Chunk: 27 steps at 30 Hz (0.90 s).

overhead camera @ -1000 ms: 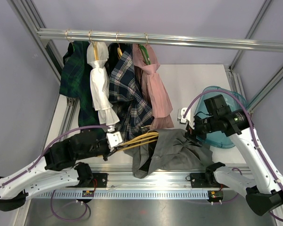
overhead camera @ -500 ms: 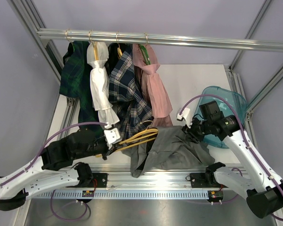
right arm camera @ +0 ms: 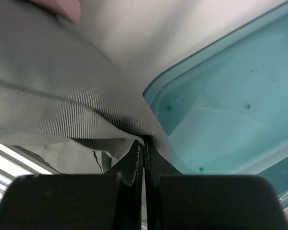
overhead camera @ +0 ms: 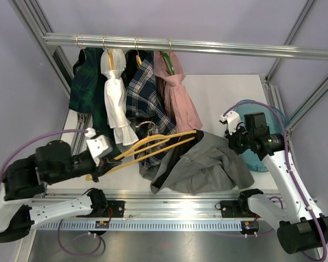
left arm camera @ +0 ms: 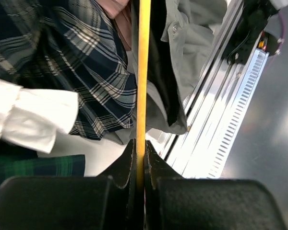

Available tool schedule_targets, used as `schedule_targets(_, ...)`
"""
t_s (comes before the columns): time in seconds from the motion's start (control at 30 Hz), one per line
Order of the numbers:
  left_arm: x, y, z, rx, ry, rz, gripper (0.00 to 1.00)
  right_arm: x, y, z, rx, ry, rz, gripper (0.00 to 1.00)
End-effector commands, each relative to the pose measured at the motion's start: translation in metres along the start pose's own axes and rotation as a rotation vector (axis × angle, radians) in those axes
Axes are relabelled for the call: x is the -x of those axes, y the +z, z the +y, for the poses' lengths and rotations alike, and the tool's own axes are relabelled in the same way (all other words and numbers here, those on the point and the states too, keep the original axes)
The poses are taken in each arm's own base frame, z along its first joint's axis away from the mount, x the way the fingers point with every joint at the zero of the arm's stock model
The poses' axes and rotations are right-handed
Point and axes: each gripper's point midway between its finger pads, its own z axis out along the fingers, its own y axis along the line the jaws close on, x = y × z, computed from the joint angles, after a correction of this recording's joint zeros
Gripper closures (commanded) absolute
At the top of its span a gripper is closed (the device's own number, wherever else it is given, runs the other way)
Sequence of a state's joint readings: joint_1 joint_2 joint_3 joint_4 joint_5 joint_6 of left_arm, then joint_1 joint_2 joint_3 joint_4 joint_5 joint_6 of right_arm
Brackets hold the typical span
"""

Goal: Remove the skirt from the hanger
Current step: Remove the skirt from the hanger, then pass the hanger from the left arm to the right

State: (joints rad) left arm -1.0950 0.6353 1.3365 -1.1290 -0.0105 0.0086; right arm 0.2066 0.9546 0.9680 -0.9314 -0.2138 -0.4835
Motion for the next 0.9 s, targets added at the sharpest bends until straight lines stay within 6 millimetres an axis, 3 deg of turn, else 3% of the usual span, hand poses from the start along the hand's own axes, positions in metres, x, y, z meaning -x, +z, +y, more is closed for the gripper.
schedule_targets(0.0,0.015,-0.038,0.006,0.043,-0.064,-0.04,1.0,0.001,-0.003,-0.006,-0.015,0.012,-0.023,1.0)
schedule_targets(0.1,0.019,-0.059,0.004,0.038,-0.091,-0.059,1.0,-0.002,-0.005,0.005,0.046,-0.026,-0.03,1.0)
schedule_targets(0.13,0.02,-0.062,0.003,0.033,-0.097,-0.064,1.0,-0.005,-0.005,0.017,0.119,-0.093,-0.038,1.0)
schedule_targets(0.23,0.018,-0.072,0.003,0.039,-0.122,-0.072,1.0,-0.012,-0.001,0.025,0.166,-0.133,-0.034,1.0)
schedule_targets(0.3,0.02,-0.071,0.003,0.032,-0.117,-0.103,1.0,-0.009,-0.003,0.041,0.261,-0.194,-0.075,1.0)
schedule_targets(0.33,0.013,-0.059,0.001,0.021,-0.105,-0.078,1.0,-0.006,-0.006,0.047,0.289,-0.208,-0.097,1.0)
schedule_targets(0.37,0.022,-0.052,-0.001,0.01,-0.091,-0.116,1.0,-0.002,-0.009,0.052,0.316,-0.224,-0.126,0.97)
schedule_targets(0.4,0.022,-0.044,-0.001,0.001,-0.06,-0.116,1.0,0.006,-0.015,0.061,0.366,-0.264,-0.181,0.91)
schedule_targets(0.43,0.013,-0.028,-0.007,-0.033,-0.041,-0.083,1.0,0.015,-0.022,0.062,0.371,-0.282,-0.213,0.56)
schedule_targets(0.47,0.021,-0.019,-0.009,-0.047,-0.026,-0.107,1.0,0.021,-0.027,0.064,0.379,-0.293,-0.234,0.44)
schedule_targets(0.6,0.016,0.014,-0.014,-0.091,0.053,-0.075,1.0,0.04,-0.053,0.072,0.438,-0.41,-0.296,0.3)
schedule_targets(0.73,0.017,0.032,-0.019,-0.128,0.12,-0.087,1.0,0.035,-0.088,0.103,0.587,-0.555,-0.361,0.24)
schedule_targets(0.77,0.018,0.038,-0.019,-0.136,0.145,-0.095,1.0,0.034,-0.094,0.108,0.601,-0.59,-0.388,0.1)
schedule_targets(0.87,0.02,0.047,-0.024,-0.167,0.176,-0.113,1.0,0.034,-0.11,0.125,0.677,-0.664,-0.464,0.05)
